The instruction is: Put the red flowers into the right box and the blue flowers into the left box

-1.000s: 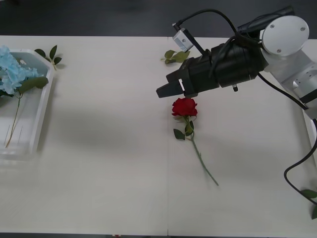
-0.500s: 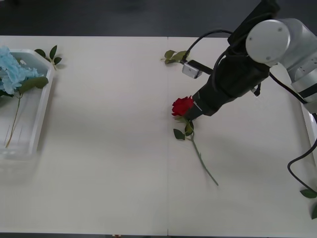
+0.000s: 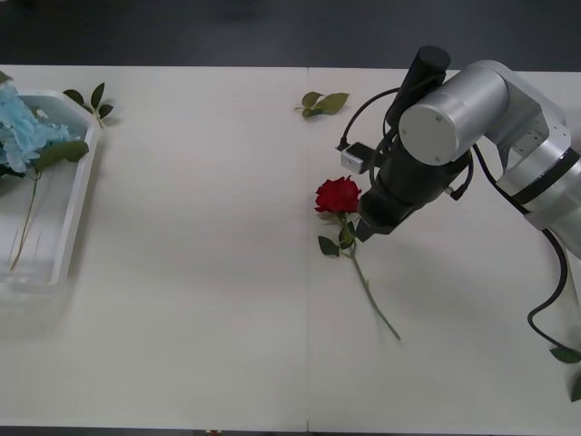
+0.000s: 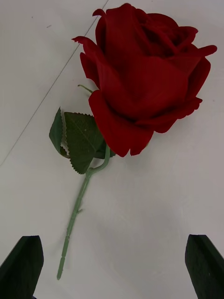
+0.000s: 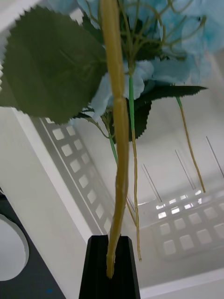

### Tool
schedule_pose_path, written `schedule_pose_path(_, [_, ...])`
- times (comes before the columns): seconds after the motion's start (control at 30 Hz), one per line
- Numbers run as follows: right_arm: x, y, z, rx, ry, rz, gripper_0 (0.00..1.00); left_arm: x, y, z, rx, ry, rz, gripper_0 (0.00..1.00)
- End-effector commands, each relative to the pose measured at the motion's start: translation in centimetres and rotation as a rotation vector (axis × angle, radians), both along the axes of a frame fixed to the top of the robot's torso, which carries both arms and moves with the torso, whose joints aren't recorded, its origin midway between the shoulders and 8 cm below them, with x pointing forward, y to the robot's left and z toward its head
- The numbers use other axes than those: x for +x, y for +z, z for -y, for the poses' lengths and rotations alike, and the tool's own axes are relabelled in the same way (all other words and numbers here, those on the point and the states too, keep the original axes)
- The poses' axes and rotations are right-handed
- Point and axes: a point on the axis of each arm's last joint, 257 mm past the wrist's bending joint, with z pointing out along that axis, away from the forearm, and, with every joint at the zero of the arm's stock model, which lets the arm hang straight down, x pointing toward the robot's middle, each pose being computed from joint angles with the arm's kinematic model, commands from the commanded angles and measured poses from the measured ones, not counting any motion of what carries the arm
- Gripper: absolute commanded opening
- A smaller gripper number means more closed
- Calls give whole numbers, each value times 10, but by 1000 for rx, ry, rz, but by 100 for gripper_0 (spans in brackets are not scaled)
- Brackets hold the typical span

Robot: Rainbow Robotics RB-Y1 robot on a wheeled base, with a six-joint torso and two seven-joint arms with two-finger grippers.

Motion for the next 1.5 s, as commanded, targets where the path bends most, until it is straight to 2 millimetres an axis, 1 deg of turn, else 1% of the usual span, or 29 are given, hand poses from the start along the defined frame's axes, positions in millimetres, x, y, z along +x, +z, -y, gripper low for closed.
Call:
schedule_pose_path(0.03, [10, 2, -10, 19, -34, 25, 88, -8, -2, -17, 46, 66, -22, 0])
schedule_pose_path(0.3, [17, -18, -13, 3, -71, 19, 88, -27, -43, -27, 103, 117, -132, 0])
schedule_pose_path(0.33, [17, -20, -13, 0, -72, 17, 89, -27, -45, -27, 108, 120, -137, 0])
schedule_pose_path(0.43, [18, -26, -14, -9, -76, 22, 88, -30, -60, -25, 122, 127, -168, 0])
schedule_pose_path(0.6, [15, -37, -15, -13, -80, 23, 89, -30, -85, -14, 125, 118, -205, 0])
schedule_pose_path(0.7, [13, -43, -14, -16, -85, 23, 88, -28, -92, -10, 131, 119, -210, 0])
schedule_pose_path(0.8, [13, -49, -13, -16, -93, 26, 88, -26, -91, -12, 135, 121, -200, 0])
schedule_pose_path(0.83, [14, -52, -12, -16, -95, 29, 88, -24, -90, -12, 140, 118, -193, 4])
schedule_pose_path(0.87, [14, -54, -13, -15, -94, 29, 88, -23, -89, -12, 140, 119, -189, 16])
schedule_pose_path(0.9, [15, -56, -11, -18, -100, 31, 88, -22, -89, -13, 145, 117, -184, 39])
schedule_pose_path(0.93, [16, -58, -12, -20, -100, 36, 88, -20, -87, -14, 149, 115, -175, 66])
schedule_pose_path(0.97, [18, -60, -11, -27, -105, 42, 88, -18, -85, -15, 151, 115, -166, 82])
schedule_pose_path(1.0, [19, -61, -12, -27, -104, 45, 88, -17, -82, -15, 150, 112, -158, 89])
schedule_pose_path(1.03, [20, -64, -14, -24, -108, 46, 88, -14, -76, -15, 150, 111, -139, 99])
schedule_pose_path(1.07, [21, -65, -13, -25, -109, 49, 88, -13, -73, -15, 152, 108, -132, 100])
schedule_pose_path(1.13, [22, -69, -15, -25, -115, 49, 88, -7, -57, -16, 151, 108, -89, 100])
schedule_pose_path(1.17, [24, -69, -16, -22, -115, 54, 88, -6, -53, -16, 149, 108, -79, 100])
schedule_pose_path(1.2, [23, -72, -19, -18, -115, 53, 89, -5, -43, -15, 145, 107, -61, 100])
schedule_pose_path(1.3, [26, -74, -22, -11, -115, 60, 89, -4, -22, -8, 131, 85, -28, 100])
schedule_pose_path(1.33, [25, -76, -22, -11, -115, 59, 88, -5, -13, -2, 120, 69, -17, 100])
schedule_pose_path(1.37, [25, -75, -23, -11, -112, 62, 88, -6, -8, 1, 113, 59, -12, 100])
schedule_pose_path(1.43, [25, -77, -26, -2, -108, 65, 89, -9, 6, 15, 92, -12, 1, 100])
schedule_pose_path(1.5, [25, -79, -29, 6, -106, 71, 89, -11, 13, 30, 68, -71, 4, 100])
